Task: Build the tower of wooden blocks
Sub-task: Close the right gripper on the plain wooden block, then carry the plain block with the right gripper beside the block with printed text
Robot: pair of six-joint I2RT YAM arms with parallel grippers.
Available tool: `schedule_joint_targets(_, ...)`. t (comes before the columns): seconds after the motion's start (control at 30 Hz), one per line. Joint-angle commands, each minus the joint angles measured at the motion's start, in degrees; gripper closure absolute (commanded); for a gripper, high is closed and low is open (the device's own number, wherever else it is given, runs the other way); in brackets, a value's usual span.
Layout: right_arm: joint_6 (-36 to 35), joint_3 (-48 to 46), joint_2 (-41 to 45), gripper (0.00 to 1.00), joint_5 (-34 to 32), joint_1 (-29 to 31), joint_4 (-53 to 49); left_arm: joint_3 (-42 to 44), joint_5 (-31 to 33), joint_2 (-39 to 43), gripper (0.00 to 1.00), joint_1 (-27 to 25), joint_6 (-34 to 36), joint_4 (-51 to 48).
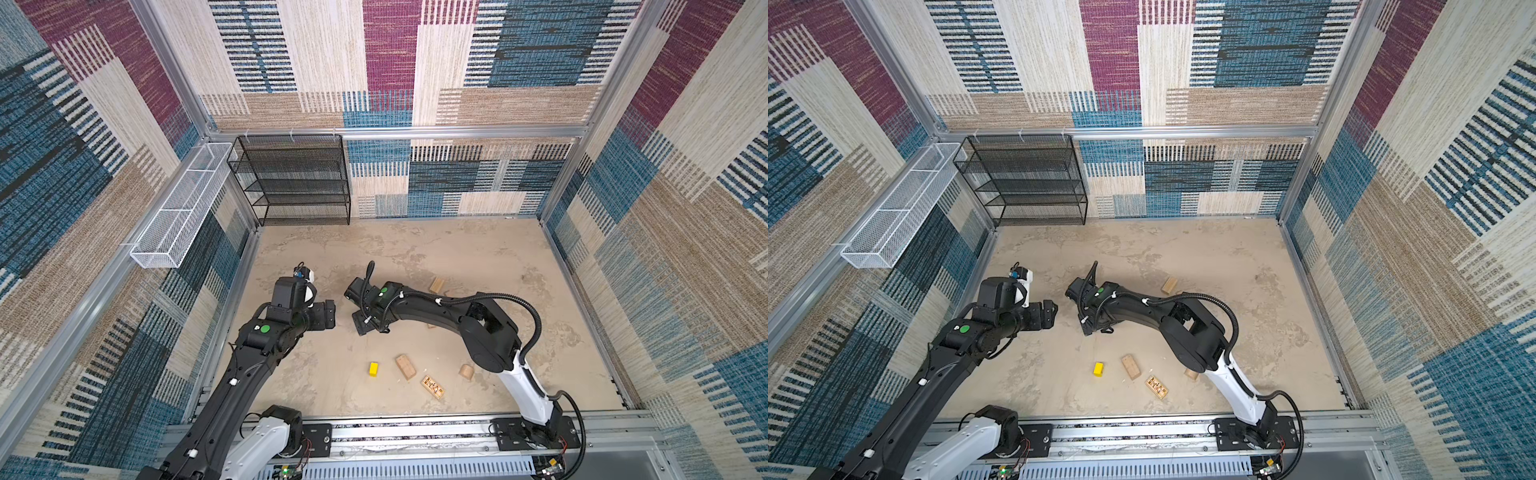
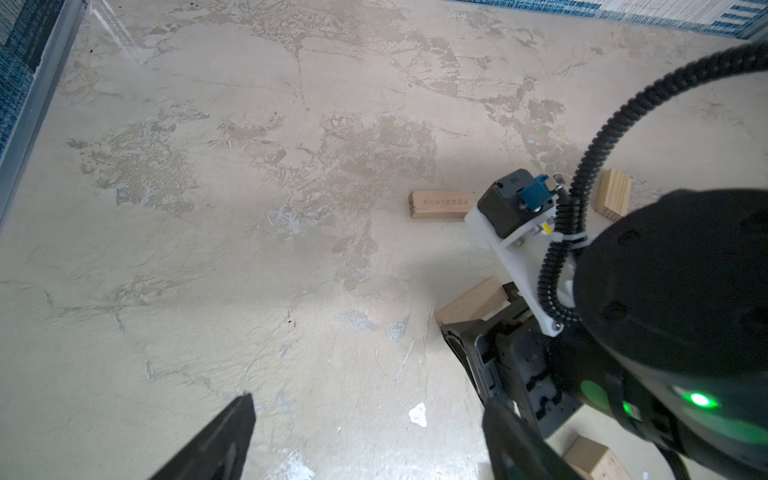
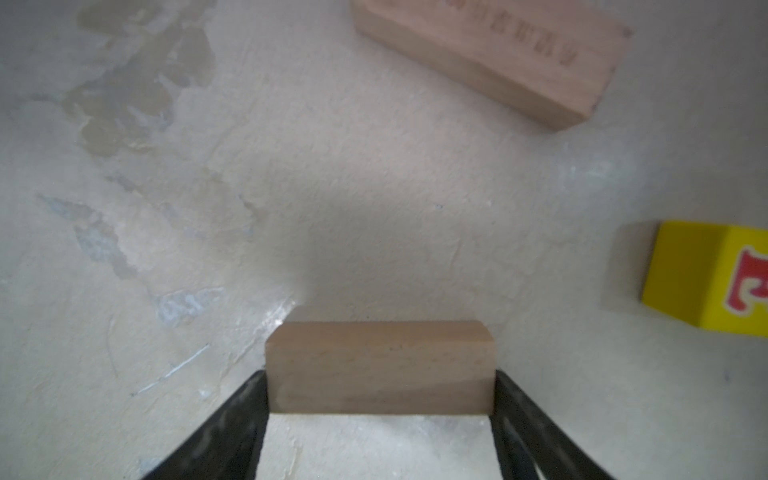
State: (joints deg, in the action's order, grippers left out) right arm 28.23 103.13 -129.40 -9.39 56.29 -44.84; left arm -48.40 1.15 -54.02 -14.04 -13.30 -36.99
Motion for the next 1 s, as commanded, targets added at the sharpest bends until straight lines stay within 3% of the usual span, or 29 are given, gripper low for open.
schedule_joint_targets(0.0, 1.3, 0.7, -0.4, 0.21, -1.1, 0.0, 1.0, 0.1, -0.7, -0.2, 0.1, 0.0, -0.7, 0.5)
schedule_joint_targets(0.57, 10.7, 2.7, -1.7, 0.28, -6.7, -1.1, 6.8, 0.1, -0.2, 0.2, 0.12, 0.0, -0.8, 0.3)
schedule_joint_targets(0.97, 13.1, 5.7, -3.7, 0.24, -5.5, -2.4, 7.7, 0.1, 0.1, 0.6, 0.12, 0.1, -0.8, 0.3)
